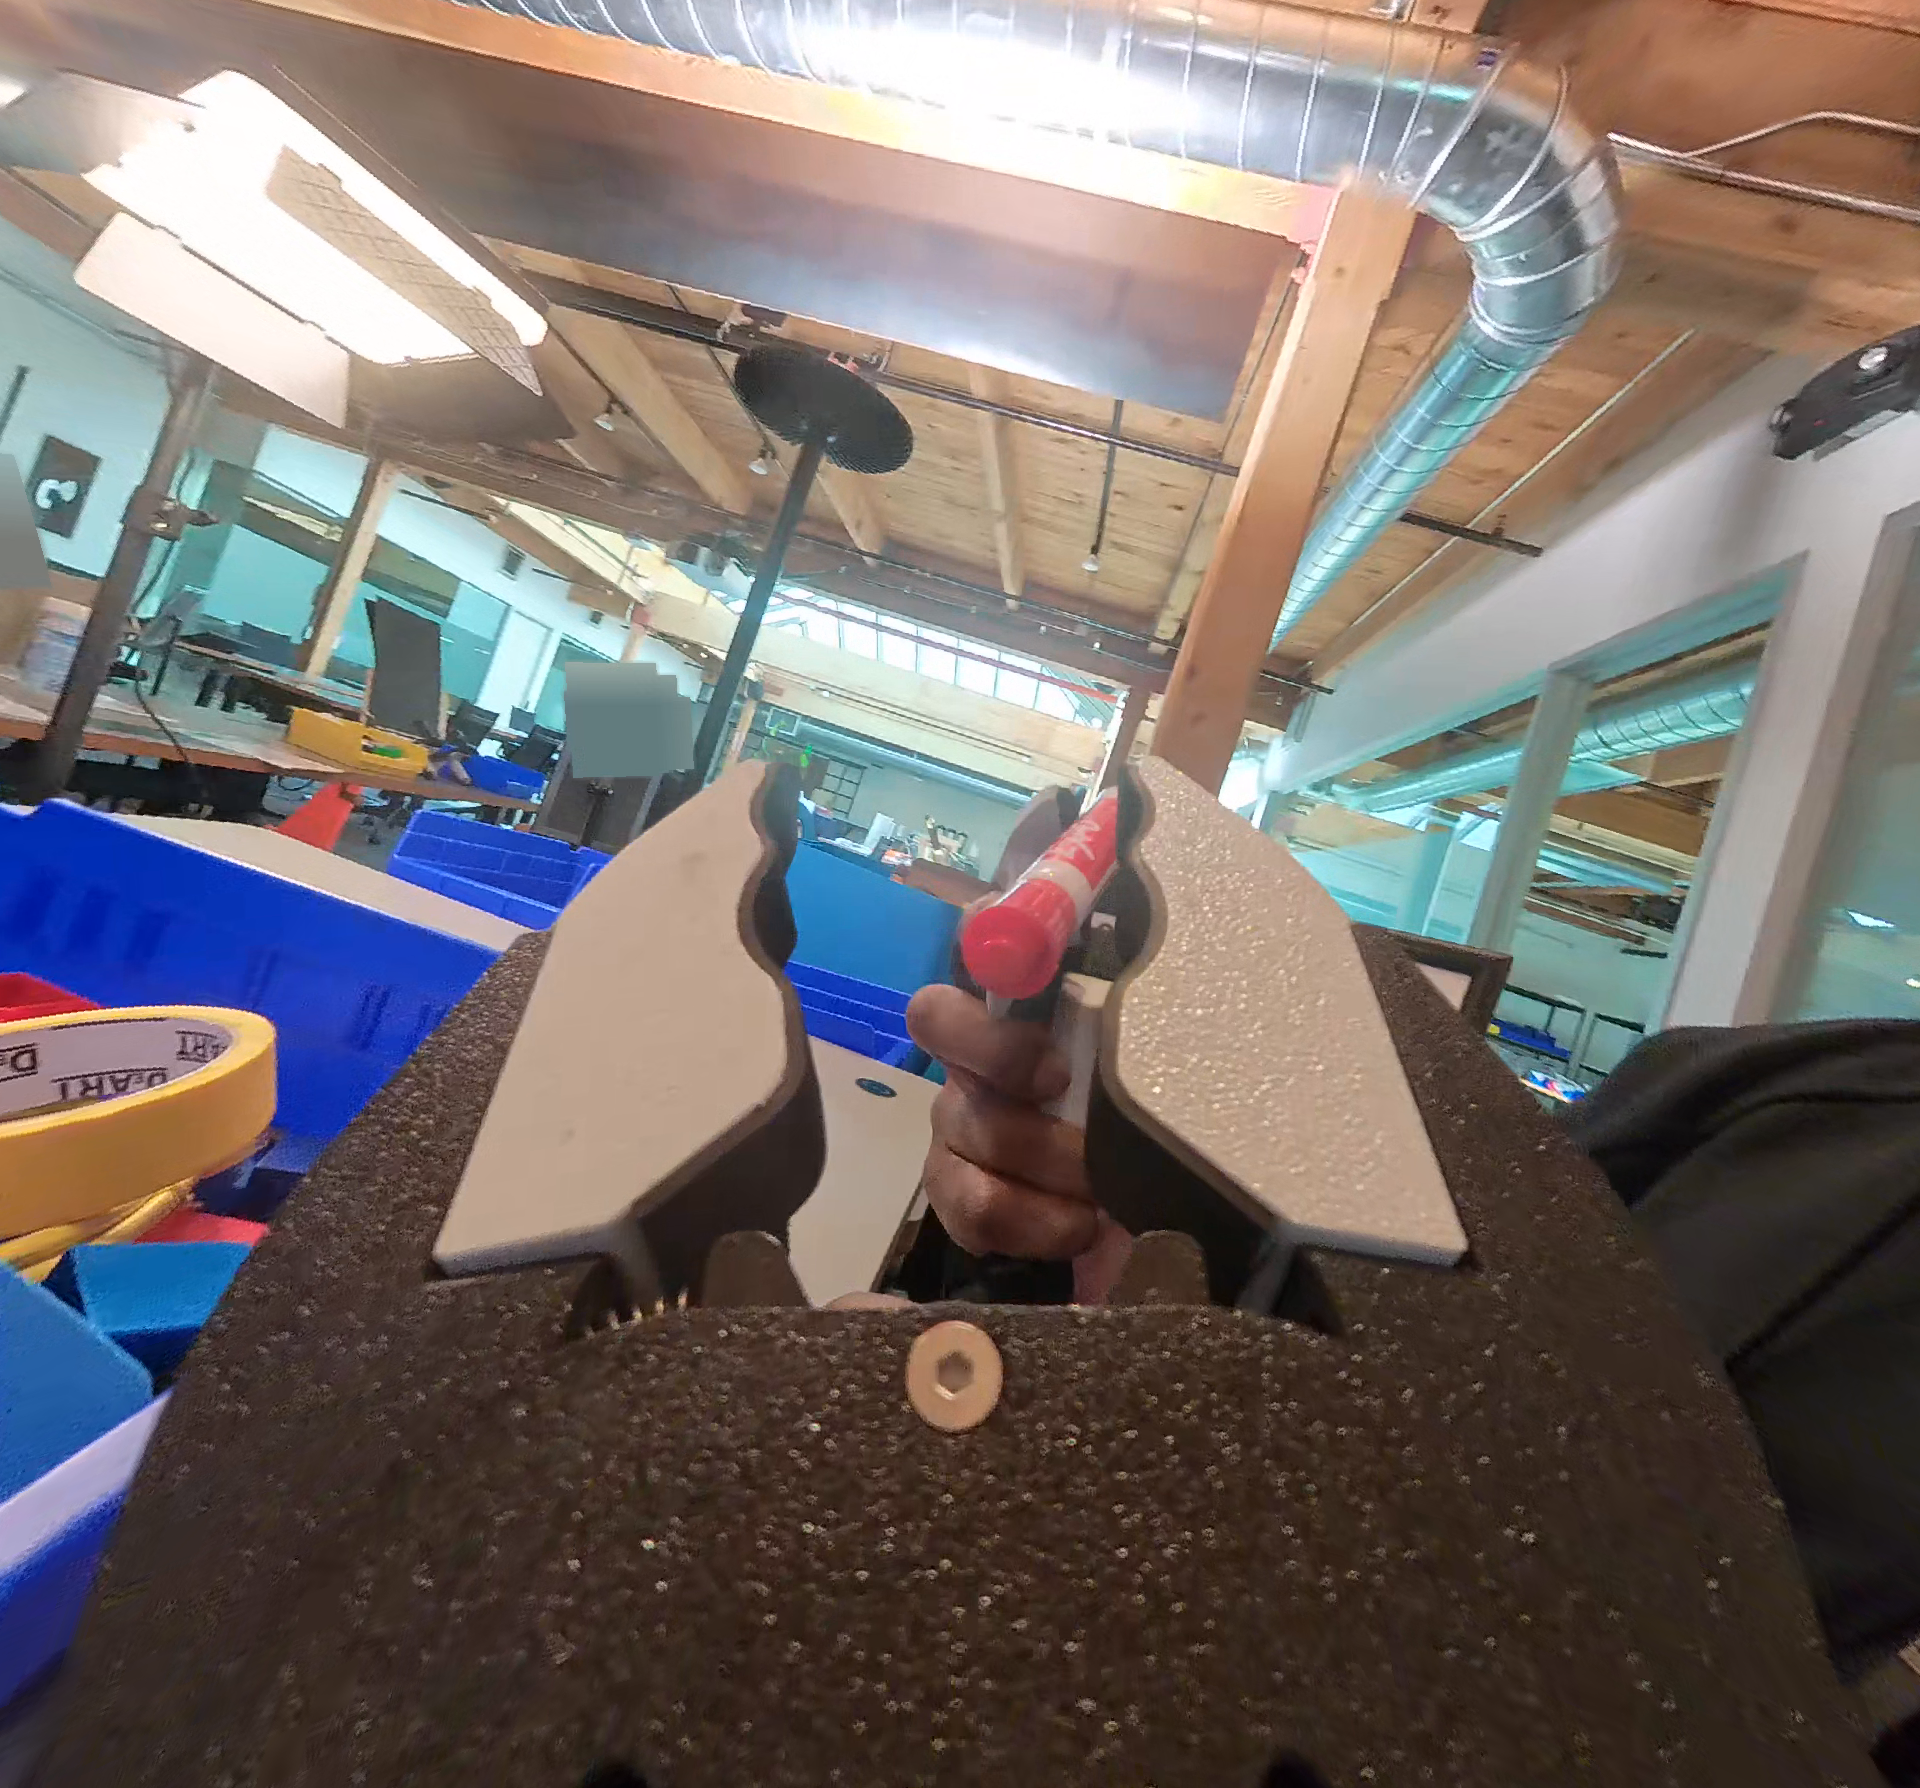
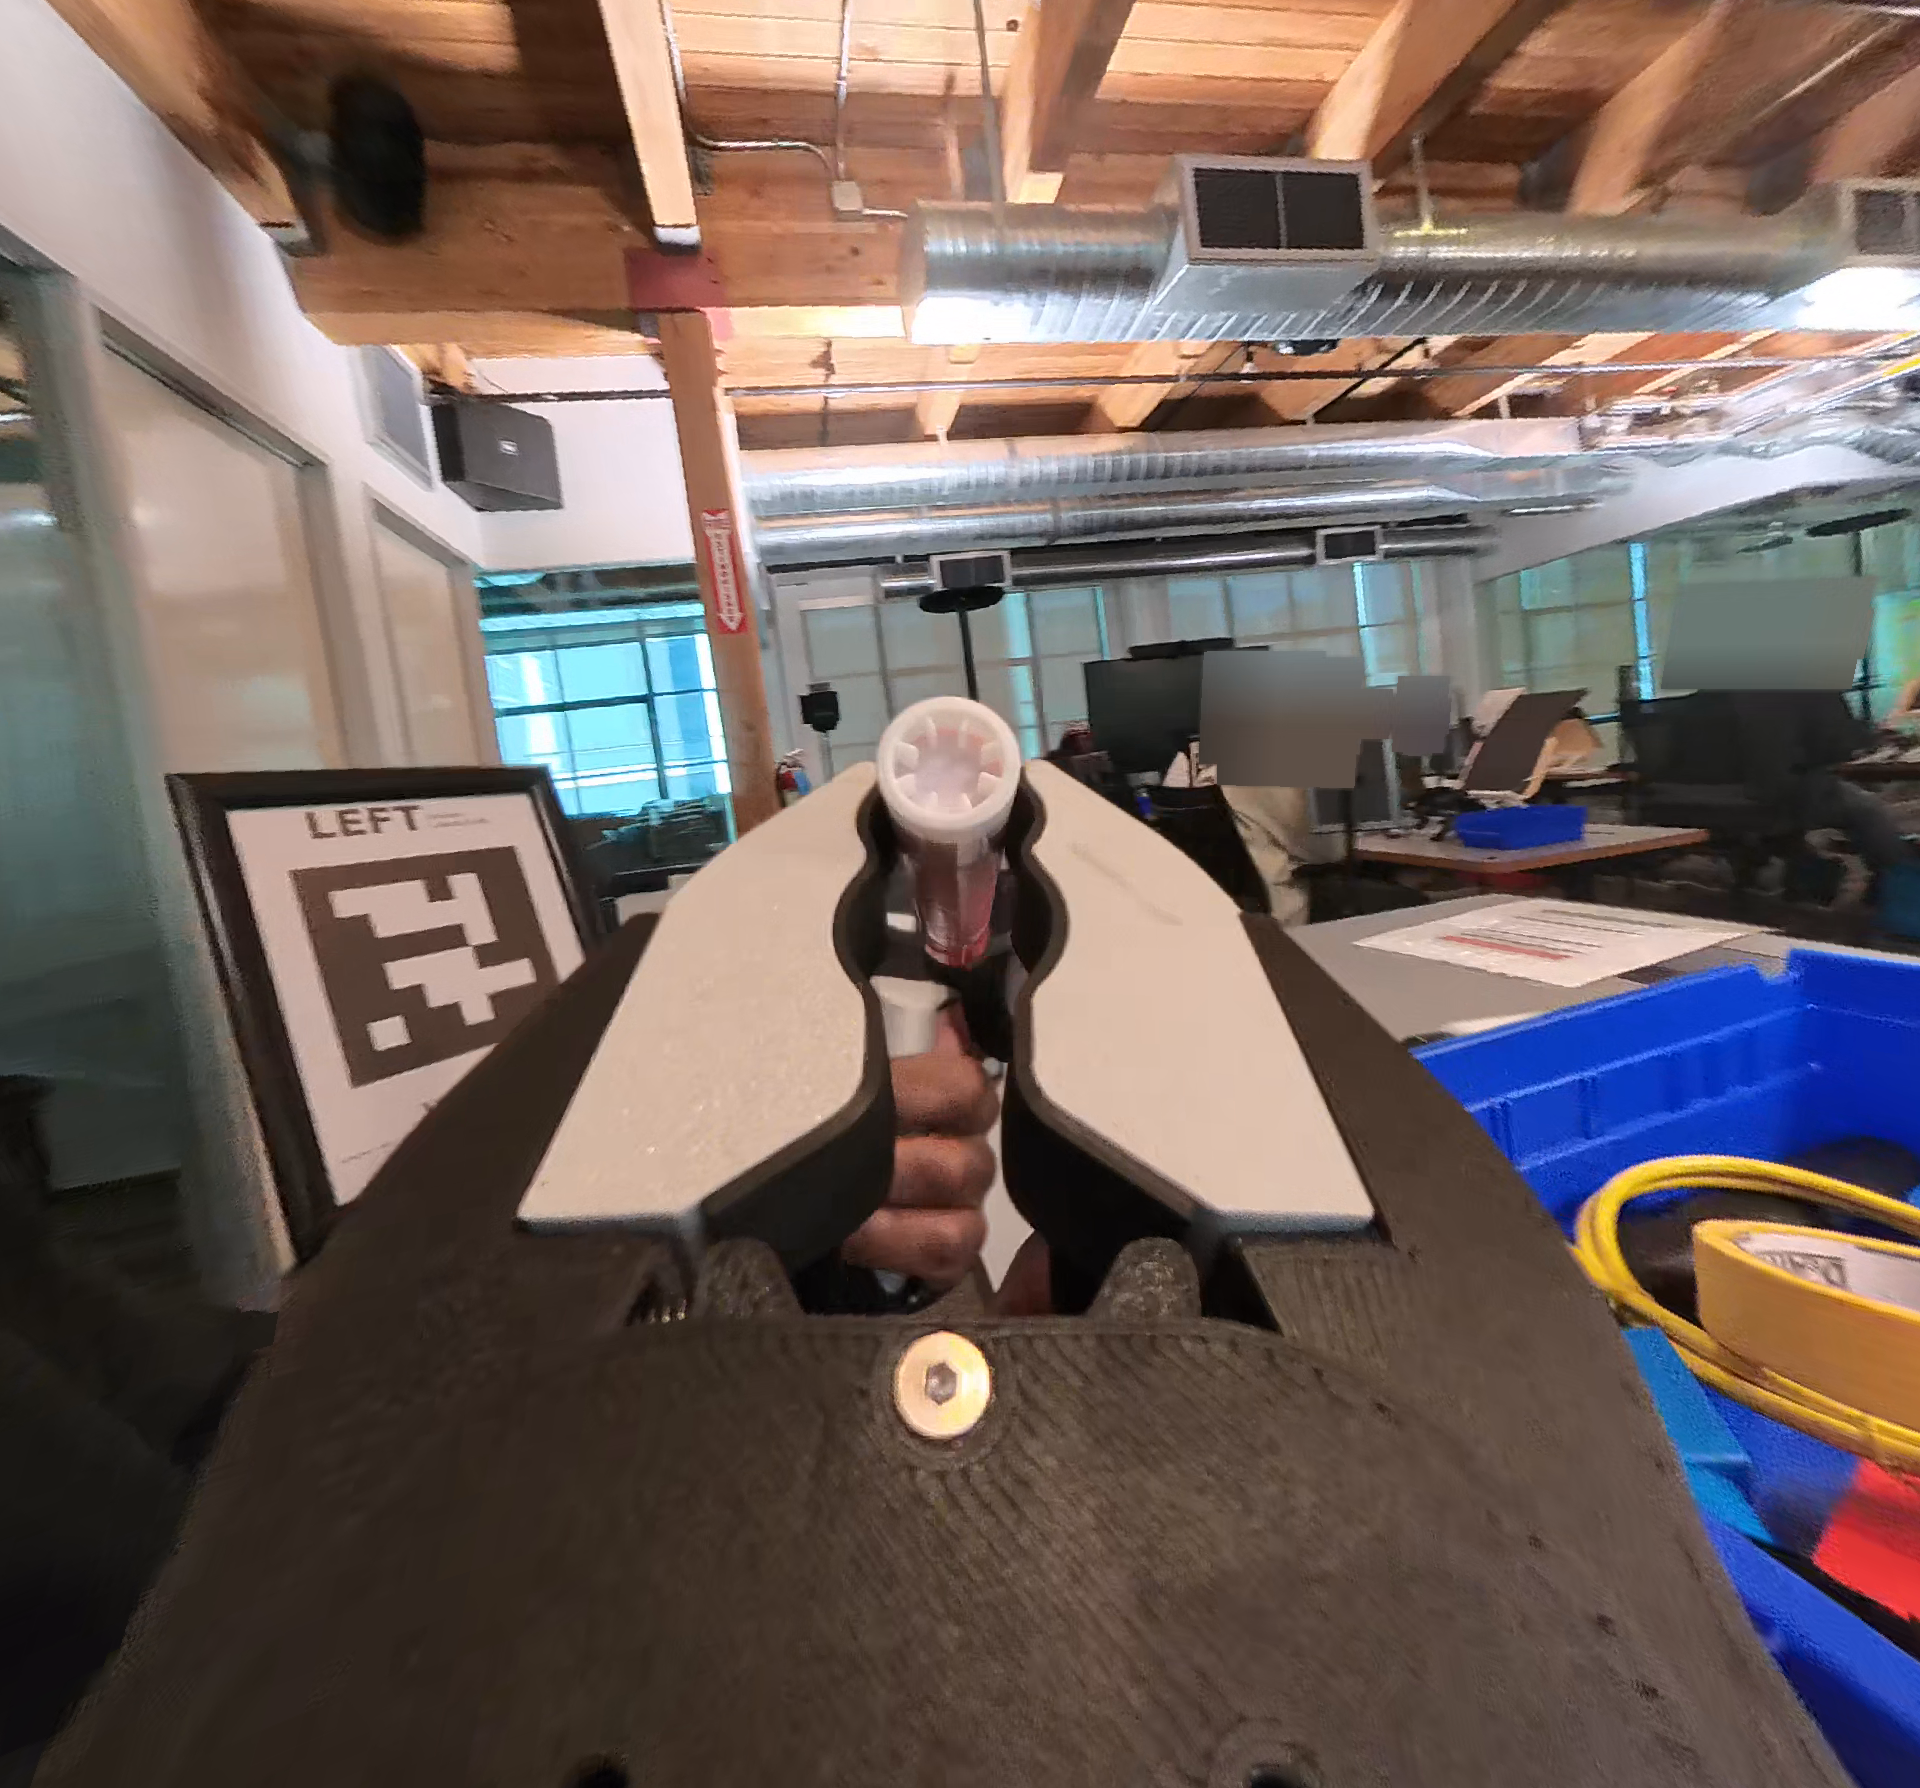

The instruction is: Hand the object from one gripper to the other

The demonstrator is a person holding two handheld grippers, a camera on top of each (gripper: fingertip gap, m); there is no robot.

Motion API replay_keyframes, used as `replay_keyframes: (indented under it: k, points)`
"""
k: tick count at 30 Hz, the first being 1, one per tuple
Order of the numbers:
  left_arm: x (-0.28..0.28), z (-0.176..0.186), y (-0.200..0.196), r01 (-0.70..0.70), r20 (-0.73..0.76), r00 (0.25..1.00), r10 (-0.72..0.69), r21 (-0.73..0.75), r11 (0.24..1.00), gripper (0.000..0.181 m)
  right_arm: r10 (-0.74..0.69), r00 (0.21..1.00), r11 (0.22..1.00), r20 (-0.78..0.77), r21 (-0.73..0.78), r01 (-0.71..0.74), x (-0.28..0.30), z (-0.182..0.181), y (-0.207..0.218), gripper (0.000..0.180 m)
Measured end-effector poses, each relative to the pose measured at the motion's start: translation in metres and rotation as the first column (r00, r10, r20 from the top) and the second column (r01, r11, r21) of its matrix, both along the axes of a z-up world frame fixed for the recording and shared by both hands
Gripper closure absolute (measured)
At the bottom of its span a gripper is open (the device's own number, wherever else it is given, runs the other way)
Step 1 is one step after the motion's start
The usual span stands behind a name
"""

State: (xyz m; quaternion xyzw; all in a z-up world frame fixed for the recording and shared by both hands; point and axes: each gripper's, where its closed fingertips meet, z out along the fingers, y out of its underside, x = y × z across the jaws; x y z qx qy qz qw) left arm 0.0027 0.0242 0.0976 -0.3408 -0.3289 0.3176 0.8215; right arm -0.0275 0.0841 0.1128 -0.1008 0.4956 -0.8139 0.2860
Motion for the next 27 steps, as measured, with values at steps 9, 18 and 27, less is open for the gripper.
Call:
replay_keyframes:
  k: [9,18,27]
  points:
    - [-0.017,0.0,0.028,0.08,0.059,0.996,-0.074,-0.117,0.99,0.125,0.152,0.986,0.987,0.073,0.037,-0.155,-0.005,0.009,-0.003,0.16]
    - [-0.014,-0.003,0.048,0.149,0.072,0.988,-0.138,-0.183,0.972,0.13,0.179,0.978,0.98,0.108,0.071,-0.187,0.001,0.006,0.004,0.16]
    - [-0.018,-0.008,0.069,0.271,0.097,0.962,-0.254,-0.254,0.928,0.132,0.084,0.99,0.995,0.112,0.052,-0.09,-0.004,0.006,0.01,0.16]
